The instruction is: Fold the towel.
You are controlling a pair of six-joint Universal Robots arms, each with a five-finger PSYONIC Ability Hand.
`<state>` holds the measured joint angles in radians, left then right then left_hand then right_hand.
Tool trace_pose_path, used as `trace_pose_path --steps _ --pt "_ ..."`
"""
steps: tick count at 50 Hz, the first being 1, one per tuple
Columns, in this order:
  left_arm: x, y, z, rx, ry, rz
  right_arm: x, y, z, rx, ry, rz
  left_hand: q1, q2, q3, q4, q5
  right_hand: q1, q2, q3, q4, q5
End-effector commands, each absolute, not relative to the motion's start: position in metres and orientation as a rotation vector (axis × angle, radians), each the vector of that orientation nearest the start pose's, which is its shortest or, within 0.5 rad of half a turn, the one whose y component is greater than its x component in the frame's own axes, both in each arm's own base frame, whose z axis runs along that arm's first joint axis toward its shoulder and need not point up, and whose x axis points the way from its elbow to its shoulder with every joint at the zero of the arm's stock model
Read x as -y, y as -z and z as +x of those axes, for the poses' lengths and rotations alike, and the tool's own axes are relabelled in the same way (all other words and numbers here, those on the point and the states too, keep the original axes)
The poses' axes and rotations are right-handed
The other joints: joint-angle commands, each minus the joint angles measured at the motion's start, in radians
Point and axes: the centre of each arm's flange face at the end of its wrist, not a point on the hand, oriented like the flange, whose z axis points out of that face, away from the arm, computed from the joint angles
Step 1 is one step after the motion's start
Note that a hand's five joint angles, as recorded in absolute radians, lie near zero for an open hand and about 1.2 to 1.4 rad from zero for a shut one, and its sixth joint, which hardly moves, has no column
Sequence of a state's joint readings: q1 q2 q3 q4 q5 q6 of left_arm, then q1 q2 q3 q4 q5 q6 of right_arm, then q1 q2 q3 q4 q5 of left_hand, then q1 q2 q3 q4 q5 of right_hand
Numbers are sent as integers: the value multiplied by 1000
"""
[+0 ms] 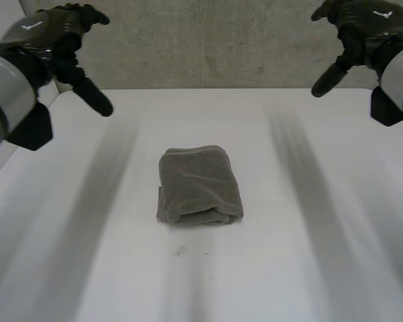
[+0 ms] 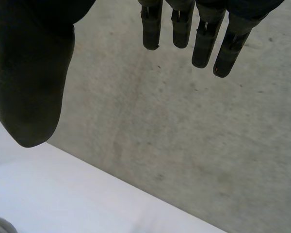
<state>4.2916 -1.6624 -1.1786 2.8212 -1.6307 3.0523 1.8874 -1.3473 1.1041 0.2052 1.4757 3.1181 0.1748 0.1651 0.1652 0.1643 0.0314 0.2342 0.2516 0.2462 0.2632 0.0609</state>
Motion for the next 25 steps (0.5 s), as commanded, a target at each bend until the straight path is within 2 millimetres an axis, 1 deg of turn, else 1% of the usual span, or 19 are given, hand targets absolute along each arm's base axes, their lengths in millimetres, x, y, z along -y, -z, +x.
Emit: trace_pose_path --steps 1,16,21,22,23,24,25 --pt "243 -371 -235 -2509 2320 298 292 -365 237 -2003 2076 -429 0 9 9 10 -31 -60 -77 -72 -89 -61" --pt "239 -366 -238 -2533 2296 322 291 -364 237 -2013 2074 -427 0 9 9 10 -31 -60 -77 -72 -89 -61" --pt "239 -365 -238 -2537 2295 323 290 -358 243 -2012 2037 -476 0 9 9 10 -31 -60 -77 -72 -89 -61" --pt "239 -365 -238 -2536 2297 322 291 -352 245 -2027 2019 -505 0 9 9 10 -31 -60 -77 -72 -89 -61" --pt "239 -365 -238 -2534 2299 326 293 -340 250 -2047 1983 -552 0 9 9 10 -31 -60 -77 -72 -89 -61" --pt "239 -365 -238 -2533 2299 326 293 -340 250 -2047 1983 -552 0 9 9 10 -31 -60 -77 -72 -89 -61" --pt "239 -365 -238 -2533 2299 326 293 -326 258 -2061 1923 -618 0 9 9 10 -31 -60 -77 -72 -89 -61"
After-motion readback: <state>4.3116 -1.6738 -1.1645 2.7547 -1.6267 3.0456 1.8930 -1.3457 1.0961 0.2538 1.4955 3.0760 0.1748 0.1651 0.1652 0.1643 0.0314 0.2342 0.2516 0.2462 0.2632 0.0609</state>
